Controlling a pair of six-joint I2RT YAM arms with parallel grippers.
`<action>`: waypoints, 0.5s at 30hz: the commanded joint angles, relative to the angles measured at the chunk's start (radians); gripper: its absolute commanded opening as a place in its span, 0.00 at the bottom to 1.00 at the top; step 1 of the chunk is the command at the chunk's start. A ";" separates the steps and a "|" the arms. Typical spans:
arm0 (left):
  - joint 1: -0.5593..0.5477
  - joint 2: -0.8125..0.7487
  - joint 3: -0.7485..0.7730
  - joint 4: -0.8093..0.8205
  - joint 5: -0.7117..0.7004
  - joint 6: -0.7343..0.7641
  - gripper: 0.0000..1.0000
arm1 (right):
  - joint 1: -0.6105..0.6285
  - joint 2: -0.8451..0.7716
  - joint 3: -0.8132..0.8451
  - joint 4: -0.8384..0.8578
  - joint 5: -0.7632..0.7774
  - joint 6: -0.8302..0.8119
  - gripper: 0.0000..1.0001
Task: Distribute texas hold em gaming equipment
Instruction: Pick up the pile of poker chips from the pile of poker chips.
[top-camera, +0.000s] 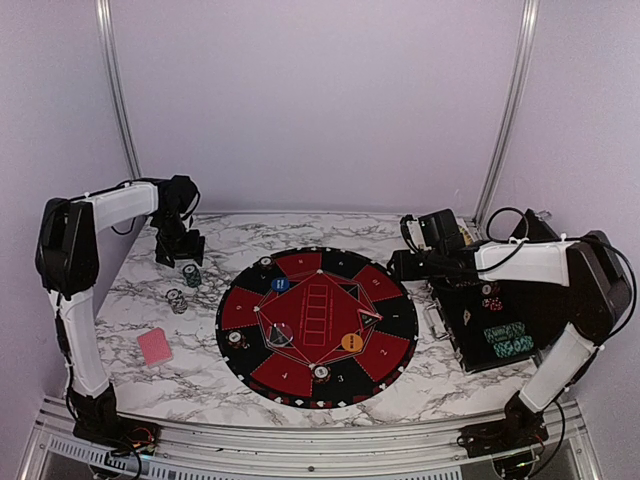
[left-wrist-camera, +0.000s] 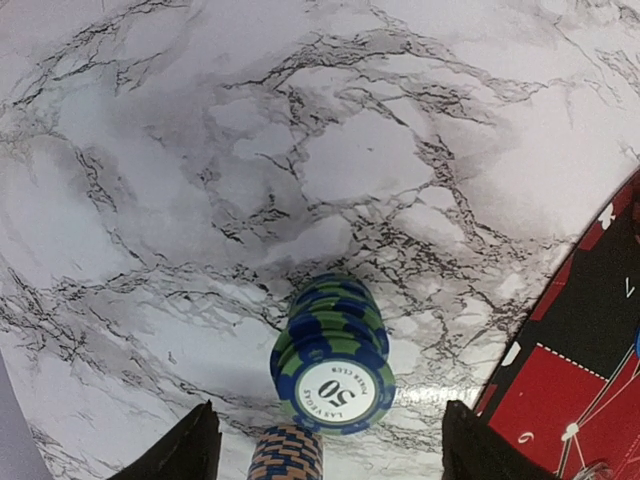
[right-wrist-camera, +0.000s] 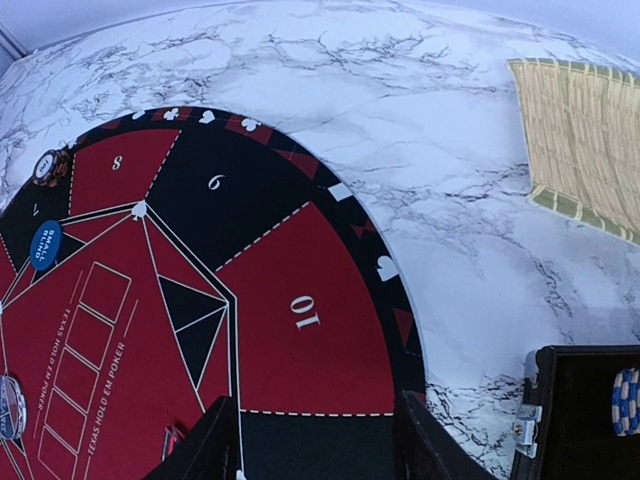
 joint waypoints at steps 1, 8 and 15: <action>0.011 0.033 0.030 -0.020 0.010 0.015 0.77 | -0.009 0.001 0.033 0.006 -0.001 -0.008 0.51; 0.014 0.069 0.031 -0.019 0.013 0.014 0.75 | -0.009 -0.002 0.031 0.005 0.006 -0.011 0.51; 0.014 0.097 0.048 -0.019 0.020 0.016 0.68 | -0.009 -0.008 0.030 0.002 0.015 -0.012 0.51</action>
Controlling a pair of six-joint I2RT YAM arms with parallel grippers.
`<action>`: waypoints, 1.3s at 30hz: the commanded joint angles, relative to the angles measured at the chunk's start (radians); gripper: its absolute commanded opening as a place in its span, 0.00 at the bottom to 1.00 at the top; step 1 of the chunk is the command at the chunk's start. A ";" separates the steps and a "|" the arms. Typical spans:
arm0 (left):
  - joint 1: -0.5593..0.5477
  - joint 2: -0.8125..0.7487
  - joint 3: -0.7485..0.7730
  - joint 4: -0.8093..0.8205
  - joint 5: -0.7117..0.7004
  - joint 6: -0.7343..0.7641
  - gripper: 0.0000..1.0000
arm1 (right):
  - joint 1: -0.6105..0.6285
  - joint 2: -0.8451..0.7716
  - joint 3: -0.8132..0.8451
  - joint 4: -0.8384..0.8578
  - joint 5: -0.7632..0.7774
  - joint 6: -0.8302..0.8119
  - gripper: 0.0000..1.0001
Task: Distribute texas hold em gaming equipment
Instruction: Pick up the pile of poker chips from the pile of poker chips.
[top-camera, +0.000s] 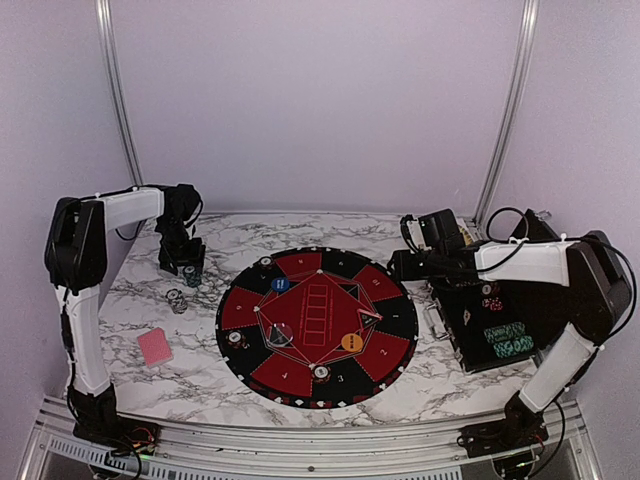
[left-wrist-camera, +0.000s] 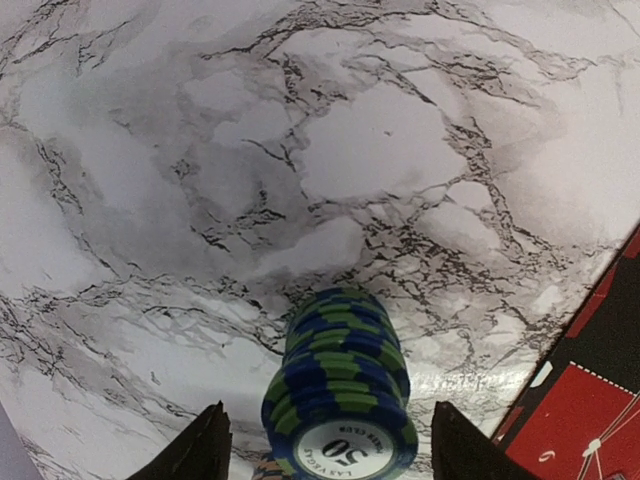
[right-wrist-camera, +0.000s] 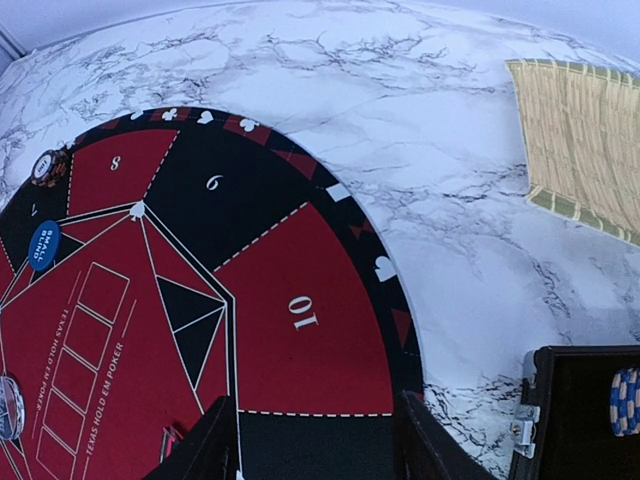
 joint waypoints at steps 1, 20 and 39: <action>0.006 0.030 0.037 -0.018 0.014 0.008 0.67 | -0.008 -0.009 0.028 0.002 0.010 -0.010 0.51; 0.008 0.052 0.052 -0.020 0.017 0.015 0.53 | -0.009 -0.005 0.033 -0.004 0.025 -0.014 0.51; 0.008 0.066 0.069 -0.020 0.007 0.024 0.47 | -0.009 -0.003 0.036 -0.008 0.031 -0.016 0.51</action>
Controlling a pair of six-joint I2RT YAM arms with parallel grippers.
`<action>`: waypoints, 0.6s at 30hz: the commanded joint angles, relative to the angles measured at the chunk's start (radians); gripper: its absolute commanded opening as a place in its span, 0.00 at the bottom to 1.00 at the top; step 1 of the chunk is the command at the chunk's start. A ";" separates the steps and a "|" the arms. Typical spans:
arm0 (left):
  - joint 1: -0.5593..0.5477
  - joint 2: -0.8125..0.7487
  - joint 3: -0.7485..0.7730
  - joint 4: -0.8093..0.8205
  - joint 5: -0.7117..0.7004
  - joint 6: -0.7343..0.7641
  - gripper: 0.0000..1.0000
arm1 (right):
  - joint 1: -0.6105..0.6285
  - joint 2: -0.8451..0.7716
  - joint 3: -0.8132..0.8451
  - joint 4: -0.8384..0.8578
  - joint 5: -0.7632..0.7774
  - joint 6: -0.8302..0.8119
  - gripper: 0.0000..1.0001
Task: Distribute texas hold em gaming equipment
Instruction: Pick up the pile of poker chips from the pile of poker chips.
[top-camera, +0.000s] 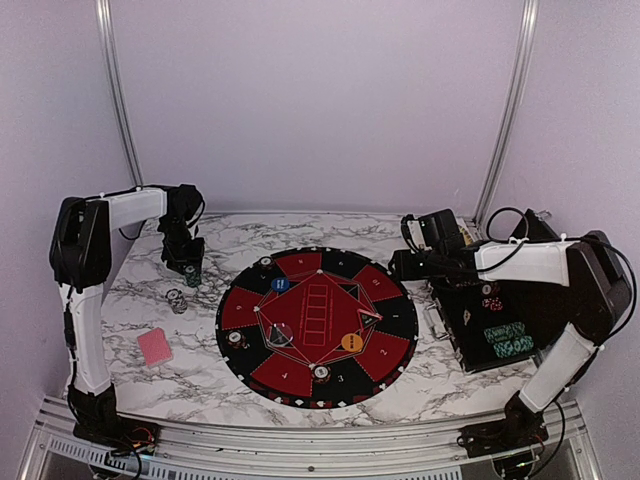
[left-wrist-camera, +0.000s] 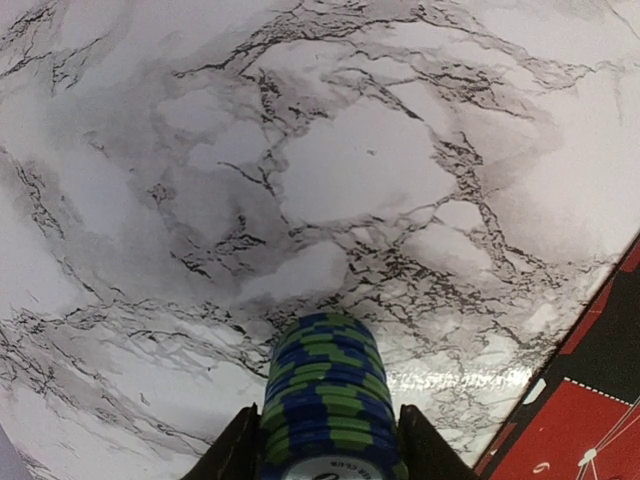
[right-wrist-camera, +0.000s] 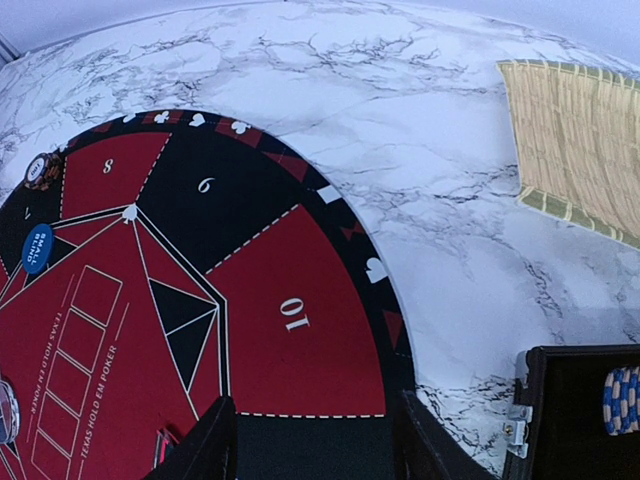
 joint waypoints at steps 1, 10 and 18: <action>0.007 0.022 0.030 -0.020 -0.013 0.012 0.47 | -0.009 -0.004 0.036 -0.007 0.012 -0.014 0.51; 0.011 0.020 0.035 -0.023 -0.016 0.016 0.44 | -0.009 -0.002 0.035 -0.006 0.014 -0.014 0.51; 0.013 0.015 0.039 -0.029 -0.018 0.019 0.42 | -0.009 -0.002 0.034 -0.006 0.016 -0.013 0.51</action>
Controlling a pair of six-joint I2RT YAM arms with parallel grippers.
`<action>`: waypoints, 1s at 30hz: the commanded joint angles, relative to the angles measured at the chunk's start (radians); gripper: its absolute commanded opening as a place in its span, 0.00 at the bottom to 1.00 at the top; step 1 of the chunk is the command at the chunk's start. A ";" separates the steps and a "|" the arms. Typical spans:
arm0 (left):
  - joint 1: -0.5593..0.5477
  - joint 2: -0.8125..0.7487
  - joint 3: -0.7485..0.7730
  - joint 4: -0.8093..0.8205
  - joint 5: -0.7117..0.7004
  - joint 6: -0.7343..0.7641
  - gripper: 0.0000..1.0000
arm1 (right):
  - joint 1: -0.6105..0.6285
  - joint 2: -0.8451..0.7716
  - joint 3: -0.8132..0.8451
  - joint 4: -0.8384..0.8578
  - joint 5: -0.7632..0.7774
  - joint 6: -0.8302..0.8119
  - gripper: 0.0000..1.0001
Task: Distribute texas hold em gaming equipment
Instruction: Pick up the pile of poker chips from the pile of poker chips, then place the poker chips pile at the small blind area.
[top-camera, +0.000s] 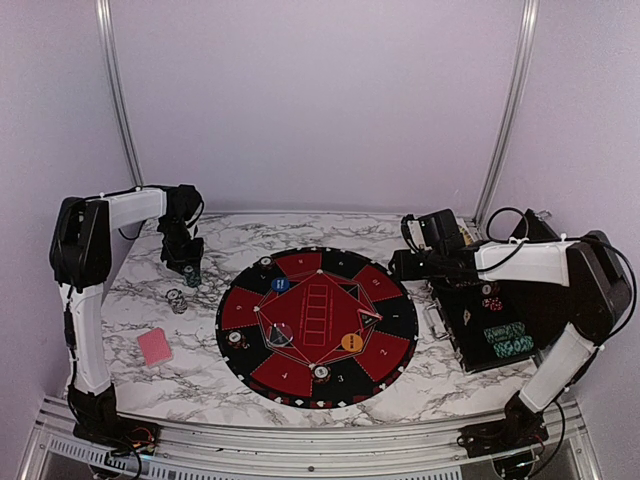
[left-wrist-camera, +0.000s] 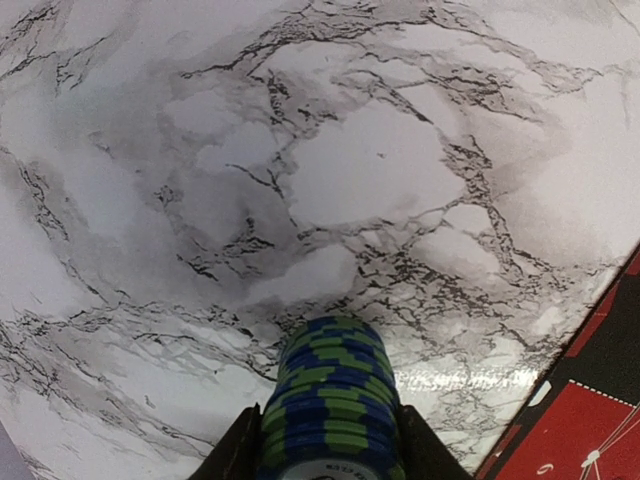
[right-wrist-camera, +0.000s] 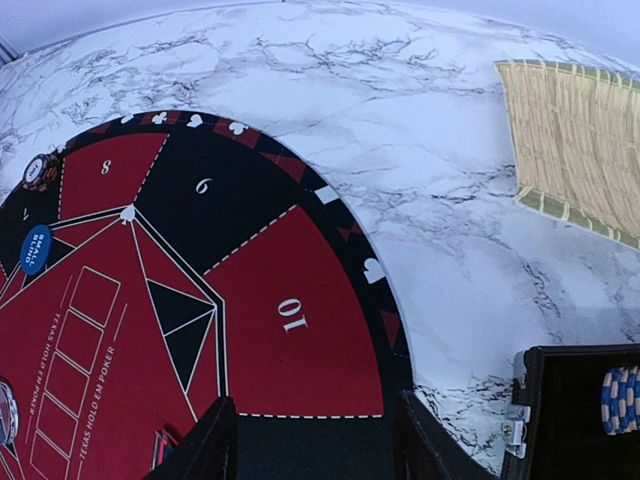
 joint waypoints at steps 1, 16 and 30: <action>0.007 0.011 0.039 -0.029 -0.015 0.014 0.42 | -0.009 -0.003 0.035 -0.006 0.012 -0.012 0.51; 0.007 0.013 0.051 -0.038 -0.010 0.019 0.41 | -0.009 -0.002 0.035 -0.006 0.011 -0.012 0.51; 0.007 0.012 0.059 -0.045 -0.008 0.022 0.41 | -0.009 -0.002 0.035 -0.008 0.012 -0.012 0.51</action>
